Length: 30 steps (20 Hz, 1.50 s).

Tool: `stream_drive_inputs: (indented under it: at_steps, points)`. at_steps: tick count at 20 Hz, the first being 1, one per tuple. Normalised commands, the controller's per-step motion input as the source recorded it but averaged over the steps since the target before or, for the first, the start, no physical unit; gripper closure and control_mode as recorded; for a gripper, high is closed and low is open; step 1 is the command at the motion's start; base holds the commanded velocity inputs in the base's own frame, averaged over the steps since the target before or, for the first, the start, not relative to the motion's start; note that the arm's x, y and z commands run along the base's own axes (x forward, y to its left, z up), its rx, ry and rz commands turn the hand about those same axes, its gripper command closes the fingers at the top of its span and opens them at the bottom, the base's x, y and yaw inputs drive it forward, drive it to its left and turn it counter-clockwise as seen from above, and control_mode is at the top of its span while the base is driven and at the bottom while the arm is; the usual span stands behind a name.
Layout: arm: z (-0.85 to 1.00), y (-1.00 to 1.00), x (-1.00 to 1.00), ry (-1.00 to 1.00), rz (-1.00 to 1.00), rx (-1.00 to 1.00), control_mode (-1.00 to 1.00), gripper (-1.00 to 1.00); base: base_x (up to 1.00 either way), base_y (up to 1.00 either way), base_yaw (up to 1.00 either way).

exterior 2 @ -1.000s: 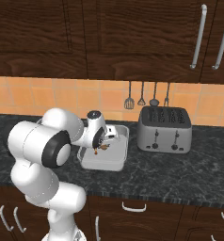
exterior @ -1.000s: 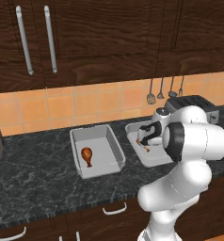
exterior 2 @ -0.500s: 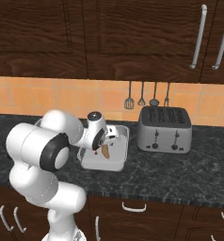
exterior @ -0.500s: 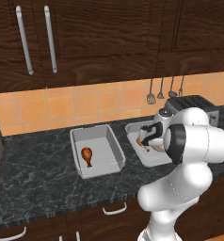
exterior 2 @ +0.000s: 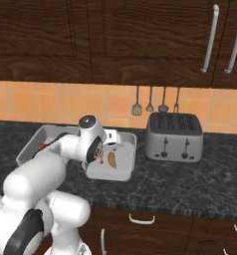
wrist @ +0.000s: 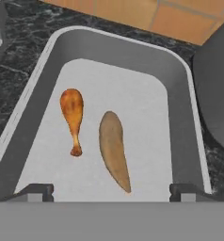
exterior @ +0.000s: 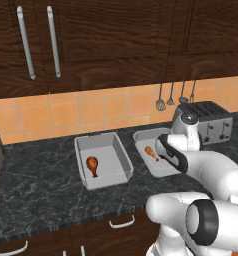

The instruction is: Place one sweet potato and one chicken drumstick in each tupperware on the nearby counter, to pack two identical lunches.

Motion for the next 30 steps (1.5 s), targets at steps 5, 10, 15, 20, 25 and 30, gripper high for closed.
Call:
stream_drive_inputs:
  at_steps: [5,10,15,20,25,30]
  points:
    - [0.99,0.07,-0.94,0.00,-0.23,0.14,-1.00,-1.00,0.00,0.00,0.00]
    - [0.94,0.10,-1.00,-0.10,-0.10,0.01,-1.00,-1.00,0.00,0.00,0.00]
    - [0.96,0.02,-0.86,-0.07,0.00,0.00,-1.00,-1.00,0.00,0.00,0.00]
    - [0.97,0.12,-0.59,0.00,0.00,0.05,-1.00,-1.00,0.00,0.00,0.00]
    - [0.53,0.01,-0.46,-0.02,0.00,0.00,1.00,-1.00,-0.33,0.00,0.00]
    - [0.00,0.00,0.00,0.00,0.00,0.00,1.00,-1.00,-0.96,-0.36,0.00]
